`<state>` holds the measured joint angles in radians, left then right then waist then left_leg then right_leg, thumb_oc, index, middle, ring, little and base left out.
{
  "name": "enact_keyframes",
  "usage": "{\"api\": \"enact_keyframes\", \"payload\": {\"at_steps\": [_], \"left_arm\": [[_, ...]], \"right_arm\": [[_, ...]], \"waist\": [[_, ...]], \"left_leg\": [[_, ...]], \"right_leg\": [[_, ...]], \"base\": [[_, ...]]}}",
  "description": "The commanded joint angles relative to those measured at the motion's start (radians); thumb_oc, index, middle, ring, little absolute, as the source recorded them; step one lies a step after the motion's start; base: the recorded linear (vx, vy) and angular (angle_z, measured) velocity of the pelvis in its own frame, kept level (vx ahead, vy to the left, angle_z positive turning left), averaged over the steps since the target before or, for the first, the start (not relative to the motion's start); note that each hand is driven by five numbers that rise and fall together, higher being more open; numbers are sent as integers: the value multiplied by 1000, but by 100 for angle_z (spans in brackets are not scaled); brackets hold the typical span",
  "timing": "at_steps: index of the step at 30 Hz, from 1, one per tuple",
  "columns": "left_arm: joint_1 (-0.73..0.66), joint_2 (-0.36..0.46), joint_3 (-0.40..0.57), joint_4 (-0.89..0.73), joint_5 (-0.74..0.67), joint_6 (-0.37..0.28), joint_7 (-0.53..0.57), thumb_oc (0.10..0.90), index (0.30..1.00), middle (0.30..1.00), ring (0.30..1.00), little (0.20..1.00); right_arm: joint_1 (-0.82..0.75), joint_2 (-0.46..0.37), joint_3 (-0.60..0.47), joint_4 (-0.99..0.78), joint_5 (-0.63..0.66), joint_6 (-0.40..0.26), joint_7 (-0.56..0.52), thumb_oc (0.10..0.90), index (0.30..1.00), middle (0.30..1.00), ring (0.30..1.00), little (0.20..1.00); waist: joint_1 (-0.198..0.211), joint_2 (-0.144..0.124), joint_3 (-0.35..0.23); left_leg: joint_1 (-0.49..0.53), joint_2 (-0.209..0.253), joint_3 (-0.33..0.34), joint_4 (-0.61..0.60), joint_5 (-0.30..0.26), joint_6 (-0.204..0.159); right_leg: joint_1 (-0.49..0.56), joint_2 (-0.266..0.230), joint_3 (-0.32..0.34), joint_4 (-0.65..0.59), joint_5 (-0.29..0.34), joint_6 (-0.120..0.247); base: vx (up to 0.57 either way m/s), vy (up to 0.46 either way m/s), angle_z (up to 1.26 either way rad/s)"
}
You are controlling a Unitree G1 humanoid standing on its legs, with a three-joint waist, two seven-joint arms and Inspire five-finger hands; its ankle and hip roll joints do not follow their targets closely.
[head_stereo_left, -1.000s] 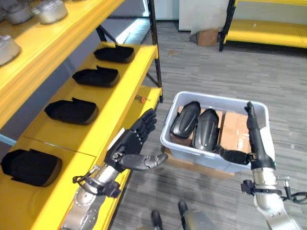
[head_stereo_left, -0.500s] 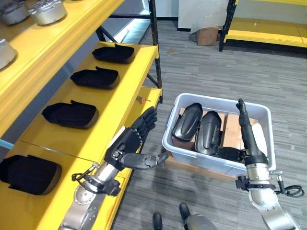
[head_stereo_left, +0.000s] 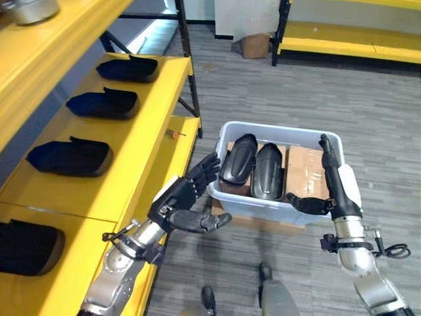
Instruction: Move parts from the plastic box to the shelf.
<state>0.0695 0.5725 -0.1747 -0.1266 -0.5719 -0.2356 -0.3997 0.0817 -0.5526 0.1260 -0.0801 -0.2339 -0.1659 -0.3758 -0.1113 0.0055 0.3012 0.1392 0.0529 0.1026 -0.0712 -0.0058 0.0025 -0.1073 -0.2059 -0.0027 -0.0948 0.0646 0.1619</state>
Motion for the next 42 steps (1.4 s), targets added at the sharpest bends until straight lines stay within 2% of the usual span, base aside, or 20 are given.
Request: {"api": "enact_keyframes", "payload": {"at_steps": [1, 6, 10, 14, 16, 18, 19, 21, 22, 24, 25, 26, 27, 28, 29, 32, 35, 40, 42], "left_arm": [[6, 11, 18, -123, 0, -84, -17, 900, 1000, 1000, 1000, 1000], [10, 14, 18, -122, 9, -80, -10, 900, 1000, 1000, 1000, 1000], [9, 15, 20, -133, -9, -53, -47, 900, 1000, 1000, 1000, 1000], [1, 23, 6, -136, 10, -62, -34, 900, 1000, 1000, 1000, 1000], [-19, 22, 1, -132, -13, -75, -3, 900, 1000, 1000, 1000, 1000], [-35, 13, 2, -122, -25, -81, 20, 900, 1000, 1000, 1000, 1000], [-45, 4, 3, -115, -25, -81, 18, 900, 1000, 1000, 1000, 1000], [-52, -4, 4, -111, -15, -77, 16, 900, 1000, 1000, 1000, 1000], [-54, -13, 6, -106, 3, -74, 26, 900, 1000, 1000, 1000, 1000], [-48, -22, 11, -105, -3, -57, 36, 900, 1000, 1000, 1000, 1000], [-36, -25, 19, -109, -7, -56, 38, 900, 1000, 1000, 1000, 1000], [-26, -28, 24, -113, -9, -44, 34, 900, 1000, 1000, 1000, 1000], [-9, -31, 30, -116, -7, -40, 0, 900, 1000, 1000, 1000, 1000], [-2, -31, 32, -116, -1, -47, -6, 900, 1000, 1000, 1000, 1000], [9, -25, 33, -105, 20, -80, 20, 900, 1000, 1000, 1000, 1000], [4, -23, 42, -100, 1, -83, 16, 900, 1000, 1000, 1000, 1000], [-10, -22, 44, -97, -7, -69, 24, 900, 1000, 1000, 1000, 1000], [-20, -22, 34, -114, 11, -62, 40, 900, 1000, 1000, 1000, 1000], [-35, -8, 27, -118, 13, -82, 46, 900, 1000, 1000, 1000, 1000]], "right_arm": [[-111, -18, -21, -39, -19, -73, -30, 900, 1000, 1000, 1000, 1000], [-134, -50, -10, -42, 25, -56, -17, 900, 1000, 1000, 1000, 1000], [-143, -82, -3, -60, 23, -56, 3, 900, 1000, 1000, 1000, 1000], [-167, -116, 2, -65, 66, -60, 14, 900, 1000, 1000, 1000, 1000], [-198, -135, 14, -56, 83, -64, 34, 900, 1000, 1000, 1000, 1000], [-212, -141, 20, -49, 87, -58, 59, 900, 1000, 1000, 1000, 1000], [-214, -140, 23, -41, 87, -65, 68, 900, 1000, 1000, 1000, 1000], [-214, -133, 25, -36, 84, -70, 78, 900, 1000, 1000, 1000, 1000], [-209, -123, 31, -29, 101, -74, 104, 900, 1000, 1000, 1000, 1000], [-196, -111, 33, -33, 165, -68, 138, 900, 1000, 1000, 1000, 1000], [-173, -95, 25, -53, 207, -56, 165, 900, 1000, 1000, 1000, 1000], [-155, -85, 21, -66, 205, -54, 161, 900, 1000, 1000, 1000, 1000], [-133, -75, 15, -72, 101, -72, 123, 900, 1000, 1000, 1000, 1000], [-135, -77, 17, -69, 103, -74, 131, 900, 1000, 1000, 1000, 1000], [-146, -74, 39, -57, 174, -57, 168, 900, 1000, 1000, 1000, 1000], [-123, -62, 33, -65, 208, -49, 204, 900, 1000, 1000, 1000, 1000], [-113, -48, 32, -56, 121, -36, 193, 900, 1000, 1000, 1000, 1000], [-146, -45, 55, -27, 113, -6, 171, 900, 1000, 1000, 1000, 1000], [-188, -47, 70, -7, 116, 6, 135, 900, 1000, 1000, 1000, 1000]], "waist": [[19, -11, -79], [31, -21, -101], [33, -11, -111], [29, -1, -107], [26, 5, -100], [23, 3, -93], [25, 0, -87], [27, 0, -84], [30, 7, -78], [29, 15, -73], [28, 22, -71], [33, 28, -67], [43, 30, -58], [49, 31, -56], [59, 32, -55], [54, 34, -60], [53, 30, -62], [74, 21, -52], [96, 17, -26]], "left_leg": [[41, -30, -19, -16, -100, 30], [36, 10, -17, -16, -90, 2], [23, 59, -12, -16, -64, -28], [24, 88, -1, -11, -48, -44], [5, 98, 6, 41, -53, -50], [-38, 109, 18, 151, -51, -53], [-73, 107, 25, 229, -33, -52], [-111, 93, 20, 277, -29, -47], [-148, 65, 9, 289, -22, -38], [-160, 43, 10, 227, -14, -37], [-168, 37, 18, 147, 11, -47], [-188, 41, 7, 102, 62, -64], [-236, 46, -19, 73, 122, -83], [-248, 42, -30, 67, 126, -84], [-245, 31, -35, 50, 103, -74], [-223, 29, -11, 33, 90, -65], [-204, 19, -10, 34, 67, -55], [-207, -8, -13, 29, 45, -38], [-226, -25, -16, 22, 38, -25]], "right_leg": [[-15, 49, -21, 89, 84, 21], [42, 63, -45, 65, 54, 11], [83, 81, -77, 99, -28, -27], [80, 92, -89, 142, -70, -54], [69, 98, -85, 181, -94, -77], [65, 99, -89, 202, -107, -99], [71, 99, -95, 203, -111, -112], [76, 105, -98, 204, -114, -121], [80, 120, -91, 210, -119, -128], [89, 133, -80, 212, -125, -124], [108, 137, -80, 203, -130, -117], [126, 145, -80, 195, -135, -116], [166, 152, -74, 179, -148, -116], [178, 153, -66, 173, -151, -117], [201, 146, -53, 156, -159, -115], [205, 141, -71, 155, -164, -113], [196, 137, -81, 159, -161, -107], [161, 123, -102, 149, -144, -96], [129, 115, -112, 146, -134, -89]], "base": [[123, -338, 49], [132, -335, 12], [122, -295, -4], [93, -278, 20], [71, -245, 10], [54, -227, 0], [50, -192, 1], [76, -136, 8], [136, -91, 8], [193, 0, 6], [226, 85, 6], [298, 106, 0], [245, 85, -1], [351, 195, -55], [231, 164, -61], [215, 172, -30], [172, 132, -6], [60, 85, 10], [-73, 80, 26]]}}
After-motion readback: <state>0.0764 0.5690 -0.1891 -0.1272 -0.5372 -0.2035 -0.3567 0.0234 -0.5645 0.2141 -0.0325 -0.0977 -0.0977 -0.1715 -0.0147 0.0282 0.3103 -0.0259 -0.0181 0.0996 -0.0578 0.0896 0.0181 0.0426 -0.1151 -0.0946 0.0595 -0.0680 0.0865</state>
